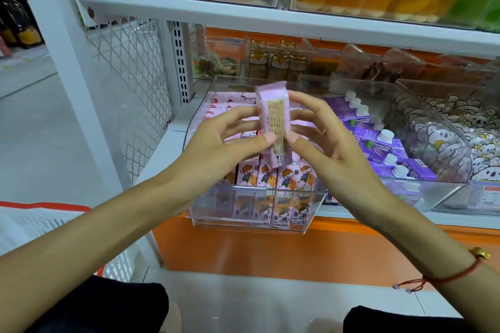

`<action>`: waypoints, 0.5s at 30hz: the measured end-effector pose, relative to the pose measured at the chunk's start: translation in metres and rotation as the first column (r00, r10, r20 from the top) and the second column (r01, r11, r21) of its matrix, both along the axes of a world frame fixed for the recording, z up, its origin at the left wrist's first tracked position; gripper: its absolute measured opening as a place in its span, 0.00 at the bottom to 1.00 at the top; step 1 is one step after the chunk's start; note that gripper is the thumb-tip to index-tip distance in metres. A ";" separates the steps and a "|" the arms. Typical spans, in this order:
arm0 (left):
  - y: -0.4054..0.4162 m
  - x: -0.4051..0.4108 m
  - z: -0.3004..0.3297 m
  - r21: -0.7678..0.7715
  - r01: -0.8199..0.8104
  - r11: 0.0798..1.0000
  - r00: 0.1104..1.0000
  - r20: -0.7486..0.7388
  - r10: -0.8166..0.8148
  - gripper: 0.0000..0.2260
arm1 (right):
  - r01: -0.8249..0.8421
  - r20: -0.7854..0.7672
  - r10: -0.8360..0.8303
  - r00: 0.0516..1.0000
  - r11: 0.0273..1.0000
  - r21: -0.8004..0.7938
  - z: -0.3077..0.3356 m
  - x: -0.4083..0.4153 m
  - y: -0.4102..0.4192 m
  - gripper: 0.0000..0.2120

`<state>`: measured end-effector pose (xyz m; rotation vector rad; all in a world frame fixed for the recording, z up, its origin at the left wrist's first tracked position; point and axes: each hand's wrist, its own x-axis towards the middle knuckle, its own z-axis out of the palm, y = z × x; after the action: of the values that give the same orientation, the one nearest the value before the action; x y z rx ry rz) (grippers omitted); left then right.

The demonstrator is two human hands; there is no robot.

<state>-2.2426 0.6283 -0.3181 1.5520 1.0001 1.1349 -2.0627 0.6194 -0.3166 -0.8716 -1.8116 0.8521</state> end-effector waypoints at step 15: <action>0.000 -0.004 0.002 0.133 -0.094 0.987 0.989 0.122 0.078 0.22 | 0.193 -0.036 -0.200 0.979 0.970 -0.145 0.005 0.003 0.005 0.10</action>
<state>-2.2461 0.6285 -0.3158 1.5434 0.9340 1.3643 -2.0593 0.6243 -0.3117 -1.0909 -1.6049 0.8733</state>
